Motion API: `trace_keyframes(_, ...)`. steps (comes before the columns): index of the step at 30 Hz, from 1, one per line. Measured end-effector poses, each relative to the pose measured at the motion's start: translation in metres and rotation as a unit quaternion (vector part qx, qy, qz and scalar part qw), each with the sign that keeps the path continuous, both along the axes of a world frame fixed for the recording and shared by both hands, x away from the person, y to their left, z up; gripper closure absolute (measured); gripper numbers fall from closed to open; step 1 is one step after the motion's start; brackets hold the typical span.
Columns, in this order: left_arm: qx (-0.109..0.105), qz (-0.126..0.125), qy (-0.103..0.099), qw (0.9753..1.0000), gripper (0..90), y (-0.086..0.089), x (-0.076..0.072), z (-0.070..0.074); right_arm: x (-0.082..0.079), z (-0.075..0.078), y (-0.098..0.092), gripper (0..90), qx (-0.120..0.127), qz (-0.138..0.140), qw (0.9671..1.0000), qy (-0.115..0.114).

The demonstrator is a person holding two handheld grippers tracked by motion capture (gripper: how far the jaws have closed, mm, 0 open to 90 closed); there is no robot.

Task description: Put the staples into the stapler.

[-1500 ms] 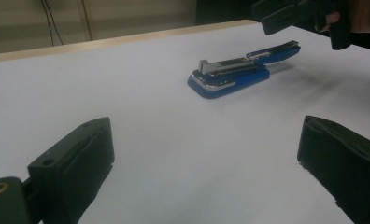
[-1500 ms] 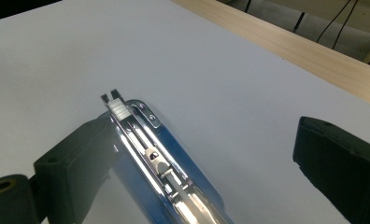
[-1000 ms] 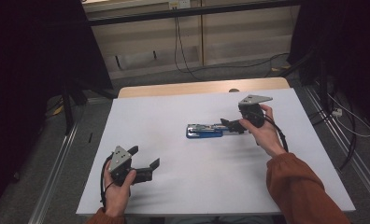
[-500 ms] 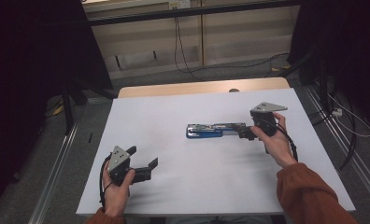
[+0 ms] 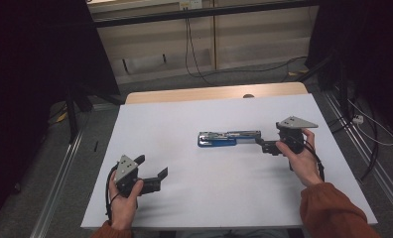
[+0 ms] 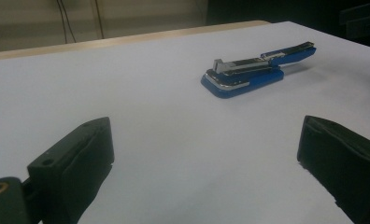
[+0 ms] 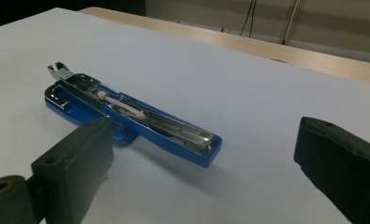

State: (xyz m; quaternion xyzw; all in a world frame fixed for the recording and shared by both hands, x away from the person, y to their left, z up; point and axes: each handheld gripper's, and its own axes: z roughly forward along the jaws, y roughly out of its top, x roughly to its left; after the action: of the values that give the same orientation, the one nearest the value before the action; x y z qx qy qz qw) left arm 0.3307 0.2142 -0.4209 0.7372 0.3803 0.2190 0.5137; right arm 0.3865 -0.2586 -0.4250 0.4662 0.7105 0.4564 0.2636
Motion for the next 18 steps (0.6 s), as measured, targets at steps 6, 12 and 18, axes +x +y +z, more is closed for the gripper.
trace_keyframes(6,0.0,-0.001,-0.004,1.0,3.9,-0.001,-0.001,0.001,-0.014,-0.002,-0.005,4.6,0.002,-0.004,1.0,-0.008)
trace_keyframes(12,-0.001,0.002,-0.004,1.0,3.9,0.0,-0.001,0.001,-0.023,-0.008,-0.007,3.1,-0.001,-0.004,0.9999,-0.009)
trace_keyframes(18,0.006,0.018,-0.005,0.9998,3.5,0.003,0.0,0.002,-0.023,-0.011,-0.002,3.0,-0.01,0.002,0.9999,-0.007)
